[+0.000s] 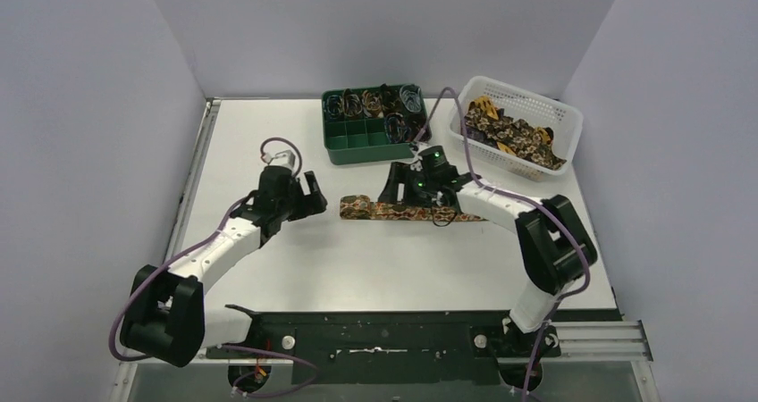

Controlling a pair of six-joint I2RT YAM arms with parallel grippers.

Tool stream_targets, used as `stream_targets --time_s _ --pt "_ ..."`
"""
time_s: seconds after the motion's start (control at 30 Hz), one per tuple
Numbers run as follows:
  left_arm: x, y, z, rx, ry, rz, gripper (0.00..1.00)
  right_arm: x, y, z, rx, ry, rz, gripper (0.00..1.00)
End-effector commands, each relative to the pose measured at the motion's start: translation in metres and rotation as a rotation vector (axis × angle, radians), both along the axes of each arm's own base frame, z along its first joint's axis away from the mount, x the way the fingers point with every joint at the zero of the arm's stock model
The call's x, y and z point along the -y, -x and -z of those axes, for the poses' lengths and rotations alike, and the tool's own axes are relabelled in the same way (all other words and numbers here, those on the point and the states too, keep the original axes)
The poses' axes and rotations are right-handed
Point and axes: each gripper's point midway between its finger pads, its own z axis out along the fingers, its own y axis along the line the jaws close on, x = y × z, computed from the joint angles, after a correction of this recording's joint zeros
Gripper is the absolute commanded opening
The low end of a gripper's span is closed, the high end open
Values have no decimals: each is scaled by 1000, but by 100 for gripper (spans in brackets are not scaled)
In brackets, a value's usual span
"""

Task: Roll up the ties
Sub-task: Roll the tie at the center of the board.

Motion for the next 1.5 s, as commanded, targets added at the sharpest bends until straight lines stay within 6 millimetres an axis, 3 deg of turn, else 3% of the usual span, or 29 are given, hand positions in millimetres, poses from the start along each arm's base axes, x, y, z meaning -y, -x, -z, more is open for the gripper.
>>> stream_targets --time_s 0.0,0.17,0.33,0.5,0.6,0.8,1.07,1.47 --pt "-4 0 -11 46 167 31 82 -41 -21 -15 74 -22 -17 75" --pt "-28 7 4 17 192 -22 82 -68 -21 -4 43 -38 -80 69" --pt "-37 7 9 29 215 -43 82 -87 -19 7 23 -34 -114 60" --pt "-39 9 17 9 228 -39 82 -88 -20 24 -1 15 -116 51" --pt "-40 11 20 0 223 -35 82 -90 -17 32 -27 27 -146 36" --pt "-42 12 26 -13 226 -45 82 -96 -3 40 -60 -1 -185 32" --pt "-40 14 32 -26 239 -40 82 -109 -11 40 -70 -5 -256 34" --pt "-68 15 21 21 220 -171 82 -151 21 49 -158 -117 -372 37"
